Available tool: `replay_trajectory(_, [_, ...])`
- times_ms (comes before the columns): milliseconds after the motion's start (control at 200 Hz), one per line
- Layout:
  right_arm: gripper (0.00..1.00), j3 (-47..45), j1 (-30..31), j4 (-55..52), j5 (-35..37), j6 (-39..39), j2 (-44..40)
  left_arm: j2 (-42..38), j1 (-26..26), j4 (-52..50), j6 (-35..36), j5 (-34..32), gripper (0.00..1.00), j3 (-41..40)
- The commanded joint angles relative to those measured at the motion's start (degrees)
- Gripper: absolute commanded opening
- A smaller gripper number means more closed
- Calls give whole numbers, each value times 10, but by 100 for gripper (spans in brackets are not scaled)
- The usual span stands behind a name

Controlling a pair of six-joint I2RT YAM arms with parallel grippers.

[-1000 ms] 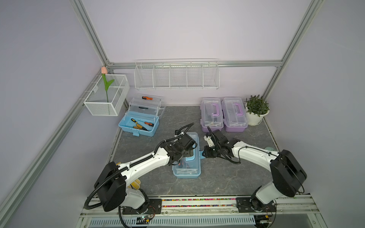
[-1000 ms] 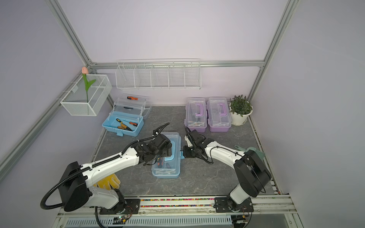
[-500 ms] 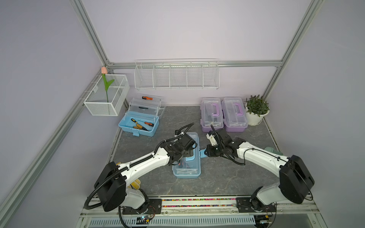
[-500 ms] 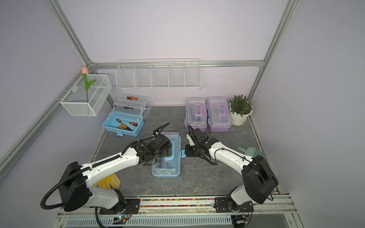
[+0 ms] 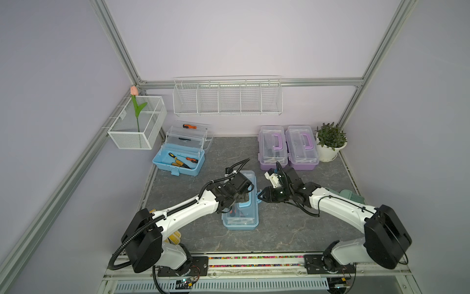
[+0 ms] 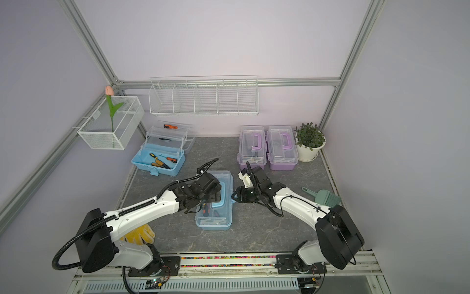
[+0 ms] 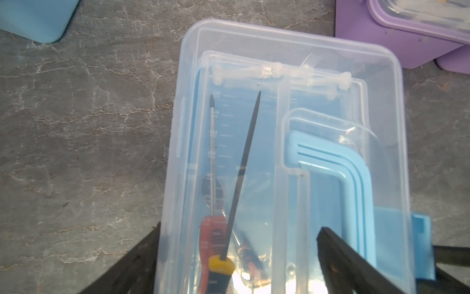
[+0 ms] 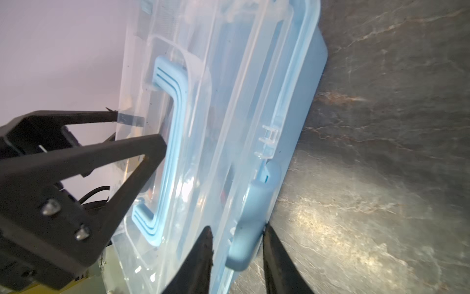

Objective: Close toolboxes
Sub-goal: Fasten the toolbox latch on the toolbox.

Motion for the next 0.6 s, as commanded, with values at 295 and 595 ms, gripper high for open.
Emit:
replay_trajectory(295, [23, -33, -5, 76, -33, 35, -8, 13, -9, -56, 9, 35, 94, -21])
replay_trajectory(595, [21, -30, -6, 74, -32, 33, 13, 14, -9, -55, 8, 36, 94, -21])
